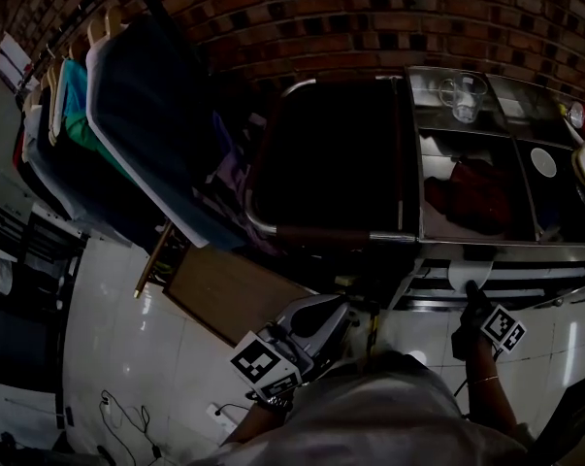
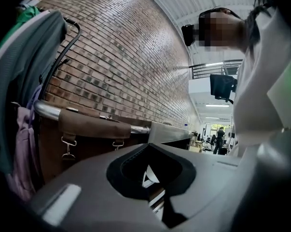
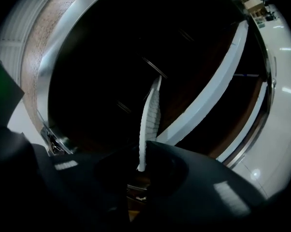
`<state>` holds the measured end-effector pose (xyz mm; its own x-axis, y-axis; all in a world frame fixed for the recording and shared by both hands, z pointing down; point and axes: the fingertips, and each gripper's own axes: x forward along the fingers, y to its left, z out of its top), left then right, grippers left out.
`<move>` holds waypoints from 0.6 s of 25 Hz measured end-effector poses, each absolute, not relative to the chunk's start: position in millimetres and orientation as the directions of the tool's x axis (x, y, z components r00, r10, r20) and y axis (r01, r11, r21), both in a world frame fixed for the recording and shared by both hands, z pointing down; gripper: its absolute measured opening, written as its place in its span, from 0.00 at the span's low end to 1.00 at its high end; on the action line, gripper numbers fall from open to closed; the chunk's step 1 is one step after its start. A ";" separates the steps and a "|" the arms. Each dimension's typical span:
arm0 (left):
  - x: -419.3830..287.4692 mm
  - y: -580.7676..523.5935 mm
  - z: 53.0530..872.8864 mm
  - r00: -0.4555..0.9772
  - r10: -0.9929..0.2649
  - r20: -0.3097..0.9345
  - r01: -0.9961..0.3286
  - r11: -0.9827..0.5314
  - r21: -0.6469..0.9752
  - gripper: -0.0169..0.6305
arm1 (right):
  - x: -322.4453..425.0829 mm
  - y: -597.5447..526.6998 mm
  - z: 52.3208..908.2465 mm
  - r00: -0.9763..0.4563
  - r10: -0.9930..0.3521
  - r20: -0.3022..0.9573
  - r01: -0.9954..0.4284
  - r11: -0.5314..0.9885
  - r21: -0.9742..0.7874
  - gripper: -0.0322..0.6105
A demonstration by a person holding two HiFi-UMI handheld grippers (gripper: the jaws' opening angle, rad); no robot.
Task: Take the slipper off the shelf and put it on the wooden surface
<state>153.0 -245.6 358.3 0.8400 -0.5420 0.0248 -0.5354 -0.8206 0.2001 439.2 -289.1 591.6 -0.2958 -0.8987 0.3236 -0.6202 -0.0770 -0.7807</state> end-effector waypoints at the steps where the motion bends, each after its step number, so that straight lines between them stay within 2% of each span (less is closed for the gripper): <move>1: 150.4 -244.6 357.9 0.839 -0.544 0.026 -0.537 -0.819 0.203 0.03 | 438.3 -287.3 587.6 -0.296 -0.901 0.317 -0.624 -0.069 -0.778 0.10; 11: 112.0 -220.9 353.6 0.874 -0.486 0.012 -0.475 -0.849 0.230 0.03 | 403.1 -227.1 531.9 -0.241 -0.943 0.230 -0.640 -0.024 -0.768 0.10; 15: 89.9 -214.5 361.6 0.906 -0.424 0.004 -0.411 -0.875 0.256 0.03 | 372.2 -191.4 491.6 -0.228 -0.965 0.131 -0.665 0.056 -0.744 0.10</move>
<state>89.9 -214.5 361.6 0.9056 -0.4241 0.0041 -0.4109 -0.8750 0.2561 372.2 -191.4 491.6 -0.2280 -0.9649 0.1305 -0.6652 0.0565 -0.7445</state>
